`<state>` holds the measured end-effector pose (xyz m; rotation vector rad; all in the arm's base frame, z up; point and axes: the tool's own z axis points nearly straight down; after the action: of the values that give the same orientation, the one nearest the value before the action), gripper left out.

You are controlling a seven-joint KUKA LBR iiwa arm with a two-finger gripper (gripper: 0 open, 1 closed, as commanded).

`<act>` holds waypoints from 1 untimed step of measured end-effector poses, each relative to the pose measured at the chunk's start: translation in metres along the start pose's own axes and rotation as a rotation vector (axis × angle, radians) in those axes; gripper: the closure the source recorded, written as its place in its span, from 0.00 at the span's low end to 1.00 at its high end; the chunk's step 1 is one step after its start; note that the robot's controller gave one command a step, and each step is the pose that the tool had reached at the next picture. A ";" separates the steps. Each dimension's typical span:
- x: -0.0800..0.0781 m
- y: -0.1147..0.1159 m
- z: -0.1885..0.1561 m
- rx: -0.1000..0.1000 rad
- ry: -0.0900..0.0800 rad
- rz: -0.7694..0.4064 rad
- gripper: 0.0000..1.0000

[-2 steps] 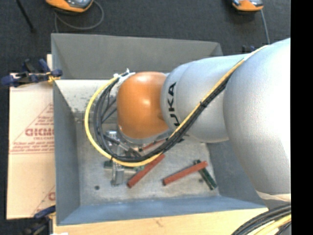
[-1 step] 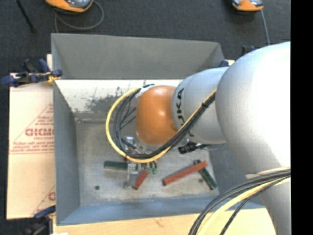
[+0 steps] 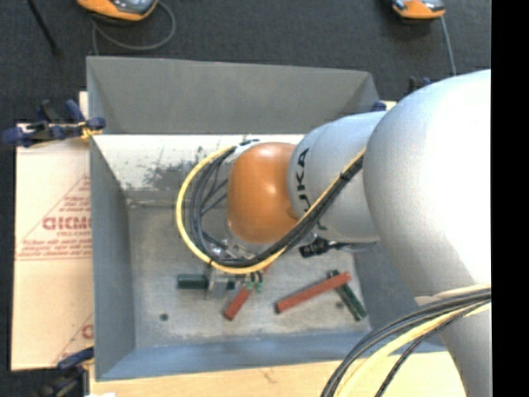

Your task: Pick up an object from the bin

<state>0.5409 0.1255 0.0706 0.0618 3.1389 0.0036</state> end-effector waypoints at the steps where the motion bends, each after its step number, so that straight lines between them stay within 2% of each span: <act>1: 0.003 0.031 -0.125 0.000 -0.009 -0.072 1.00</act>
Offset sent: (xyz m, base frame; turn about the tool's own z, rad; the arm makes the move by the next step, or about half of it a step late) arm -0.0053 0.0304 0.1199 -0.0761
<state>0.5384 0.1562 0.1962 -0.0514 3.1298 0.0034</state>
